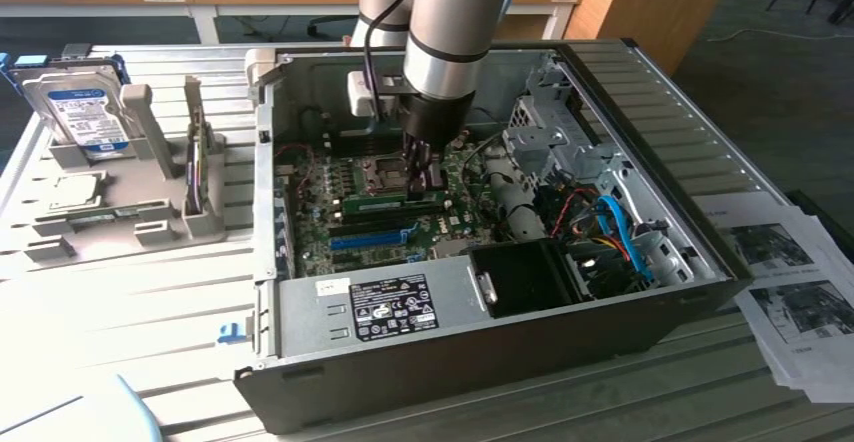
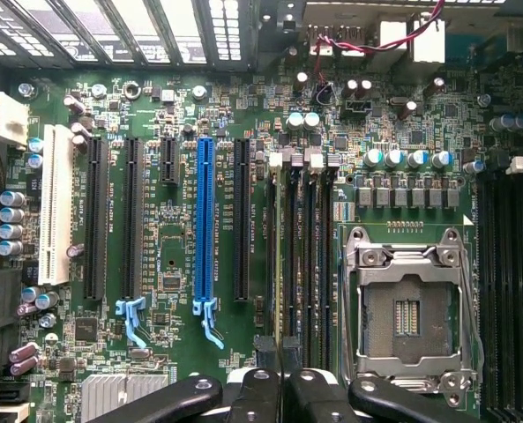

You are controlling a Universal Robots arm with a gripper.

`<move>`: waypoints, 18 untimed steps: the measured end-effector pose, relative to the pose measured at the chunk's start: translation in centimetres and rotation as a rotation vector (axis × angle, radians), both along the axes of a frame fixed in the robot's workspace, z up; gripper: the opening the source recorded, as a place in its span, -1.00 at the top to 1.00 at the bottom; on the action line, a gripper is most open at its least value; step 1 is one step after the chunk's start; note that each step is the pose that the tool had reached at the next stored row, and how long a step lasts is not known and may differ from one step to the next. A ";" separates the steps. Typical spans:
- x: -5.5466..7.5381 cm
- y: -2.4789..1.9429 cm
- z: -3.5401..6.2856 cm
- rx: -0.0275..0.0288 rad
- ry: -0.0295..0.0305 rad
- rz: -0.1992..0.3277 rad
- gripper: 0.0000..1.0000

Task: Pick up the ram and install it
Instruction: 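Insert the ram into the slot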

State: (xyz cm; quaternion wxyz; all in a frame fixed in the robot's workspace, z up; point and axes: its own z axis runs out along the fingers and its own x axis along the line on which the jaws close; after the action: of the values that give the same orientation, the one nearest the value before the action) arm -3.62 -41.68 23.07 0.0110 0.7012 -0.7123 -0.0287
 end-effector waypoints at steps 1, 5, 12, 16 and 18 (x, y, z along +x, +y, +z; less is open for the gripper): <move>0.0 0.00 0.00 0.0000 0.0000 0.000 0.79; 0.0 0.00 0.25 0.0001 -0.0001 0.000 0.79; 0.1 0.00 0.26 -0.0001 0.0000 0.000 0.79; 0.1 0.00 0.20 -0.0001 -0.0001 0.000 0.79; 0.1 0.00 0.17 -0.0001 -0.0002 0.000 0.79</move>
State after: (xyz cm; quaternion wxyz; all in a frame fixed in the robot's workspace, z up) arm -3.56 -41.68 23.23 0.0109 0.7012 -0.7123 -0.0286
